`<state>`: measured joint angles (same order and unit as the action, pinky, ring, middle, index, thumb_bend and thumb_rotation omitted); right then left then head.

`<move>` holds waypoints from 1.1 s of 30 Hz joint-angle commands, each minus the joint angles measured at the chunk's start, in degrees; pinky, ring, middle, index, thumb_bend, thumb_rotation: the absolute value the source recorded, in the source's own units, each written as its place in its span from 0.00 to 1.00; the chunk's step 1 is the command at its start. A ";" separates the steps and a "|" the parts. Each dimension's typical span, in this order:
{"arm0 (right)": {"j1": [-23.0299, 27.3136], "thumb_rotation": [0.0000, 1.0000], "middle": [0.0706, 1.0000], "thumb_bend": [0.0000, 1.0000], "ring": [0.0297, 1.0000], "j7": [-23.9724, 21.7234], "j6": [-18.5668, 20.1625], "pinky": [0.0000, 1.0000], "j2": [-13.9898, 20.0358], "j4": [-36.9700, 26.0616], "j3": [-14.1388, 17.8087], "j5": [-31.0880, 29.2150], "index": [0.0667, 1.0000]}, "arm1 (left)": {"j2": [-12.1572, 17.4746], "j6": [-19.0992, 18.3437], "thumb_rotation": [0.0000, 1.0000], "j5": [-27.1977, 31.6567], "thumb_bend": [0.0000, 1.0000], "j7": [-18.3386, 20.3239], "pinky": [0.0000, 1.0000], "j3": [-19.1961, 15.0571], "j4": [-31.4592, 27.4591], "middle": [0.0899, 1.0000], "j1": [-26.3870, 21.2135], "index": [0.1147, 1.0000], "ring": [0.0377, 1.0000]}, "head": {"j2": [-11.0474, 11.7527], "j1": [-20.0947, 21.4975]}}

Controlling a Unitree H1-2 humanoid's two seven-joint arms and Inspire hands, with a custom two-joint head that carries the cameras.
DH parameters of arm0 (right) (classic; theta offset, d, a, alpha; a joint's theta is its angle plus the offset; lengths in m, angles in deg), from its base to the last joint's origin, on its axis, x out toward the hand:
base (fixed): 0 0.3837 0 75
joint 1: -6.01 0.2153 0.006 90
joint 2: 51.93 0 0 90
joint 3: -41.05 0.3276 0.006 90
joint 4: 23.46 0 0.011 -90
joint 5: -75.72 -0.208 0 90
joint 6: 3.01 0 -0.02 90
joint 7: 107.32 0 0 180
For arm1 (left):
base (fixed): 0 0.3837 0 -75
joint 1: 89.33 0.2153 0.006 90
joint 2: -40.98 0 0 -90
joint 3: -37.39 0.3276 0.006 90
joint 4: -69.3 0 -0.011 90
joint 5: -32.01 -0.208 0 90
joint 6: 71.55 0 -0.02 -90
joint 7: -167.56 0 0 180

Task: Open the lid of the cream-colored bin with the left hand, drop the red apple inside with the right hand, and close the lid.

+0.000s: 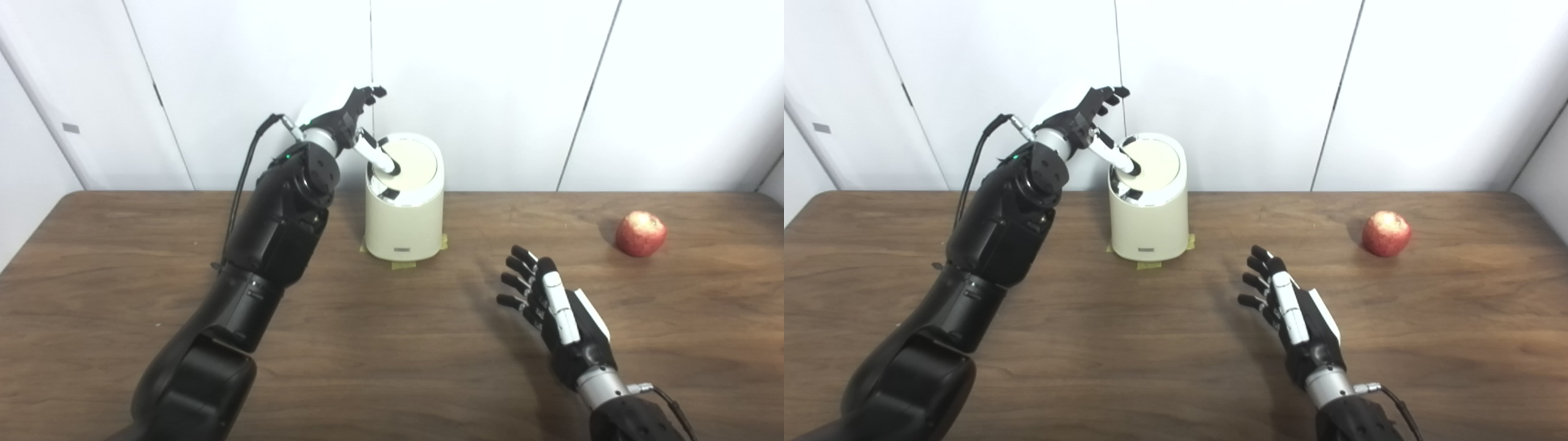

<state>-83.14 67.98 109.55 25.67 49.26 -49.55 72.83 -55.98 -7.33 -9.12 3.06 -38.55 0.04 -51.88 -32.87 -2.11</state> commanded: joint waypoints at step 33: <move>2.94 1.00 0.91 0.52 0.88 2.73 0.21 0.74 -2.20 -3.86 -1.34 1.27 0.91 | 7.21 11.60 0.00 -12.50 0.98 -6.35 0.80 19.27 5.38 0.88 -5.56 0.90 0.87 | -0.96 0.84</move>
<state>-82.19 70.67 111.14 23.80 47.24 -50.89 74.04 -49.54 3.71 -18.57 -4.53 -20.71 6.22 -55.04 -33.75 -1.23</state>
